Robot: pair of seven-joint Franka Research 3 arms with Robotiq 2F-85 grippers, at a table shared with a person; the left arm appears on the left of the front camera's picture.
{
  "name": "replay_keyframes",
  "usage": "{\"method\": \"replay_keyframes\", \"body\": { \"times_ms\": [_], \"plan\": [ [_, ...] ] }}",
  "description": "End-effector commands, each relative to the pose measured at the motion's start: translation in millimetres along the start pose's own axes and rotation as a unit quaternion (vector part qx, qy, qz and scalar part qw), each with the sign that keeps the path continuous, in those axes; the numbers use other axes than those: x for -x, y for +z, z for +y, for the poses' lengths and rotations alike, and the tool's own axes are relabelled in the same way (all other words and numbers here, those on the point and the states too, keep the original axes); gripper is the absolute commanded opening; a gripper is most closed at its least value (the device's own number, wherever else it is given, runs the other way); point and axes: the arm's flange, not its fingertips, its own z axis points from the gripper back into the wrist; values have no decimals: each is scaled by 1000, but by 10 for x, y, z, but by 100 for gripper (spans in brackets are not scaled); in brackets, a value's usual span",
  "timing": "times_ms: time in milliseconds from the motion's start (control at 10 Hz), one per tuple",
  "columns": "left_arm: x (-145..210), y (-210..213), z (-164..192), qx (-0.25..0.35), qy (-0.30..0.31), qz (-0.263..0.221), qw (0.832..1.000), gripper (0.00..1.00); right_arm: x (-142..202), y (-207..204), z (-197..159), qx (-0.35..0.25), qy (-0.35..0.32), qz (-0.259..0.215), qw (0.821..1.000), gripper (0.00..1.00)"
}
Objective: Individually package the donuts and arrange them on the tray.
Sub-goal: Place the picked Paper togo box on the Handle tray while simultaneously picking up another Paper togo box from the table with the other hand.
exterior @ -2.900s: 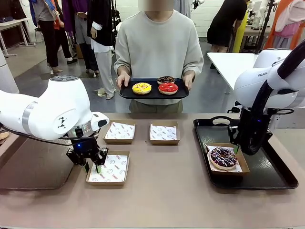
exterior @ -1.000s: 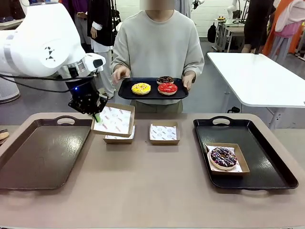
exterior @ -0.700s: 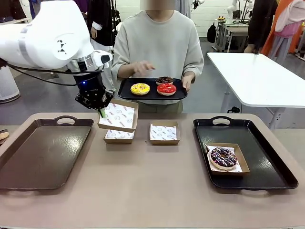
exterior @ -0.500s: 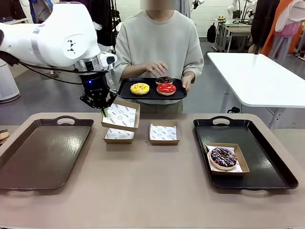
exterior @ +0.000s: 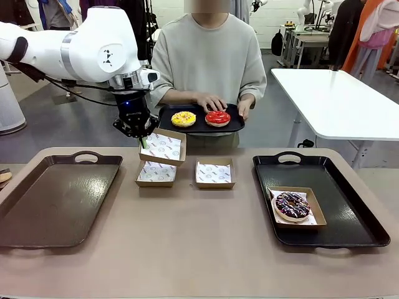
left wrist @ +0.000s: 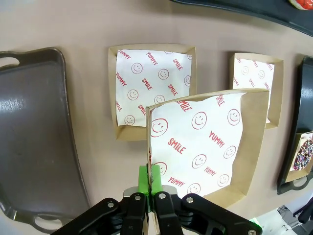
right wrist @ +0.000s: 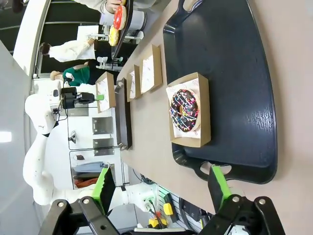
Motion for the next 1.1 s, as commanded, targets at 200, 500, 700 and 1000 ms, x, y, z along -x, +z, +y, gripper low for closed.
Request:
{"method": "replay_keyframes", "body": {
  "times_ms": [200,500,700,1000],
  "plan": [
    [51,7,17,0,1,-2,1000,0,27,25,-10,-6,-1,2,1000,100],
    [51,7,17,0,1,-2,1000,0,27,25,-10,-6,-1,2,1000,100],
    [51,7,17,0,1,-2,1000,0,27,25,-10,-6,-1,2,1000,100],
    [51,7,17,0,1,-2,1000,0,27,25,-10,-6,-1,2,1000,100]
  ]
}}
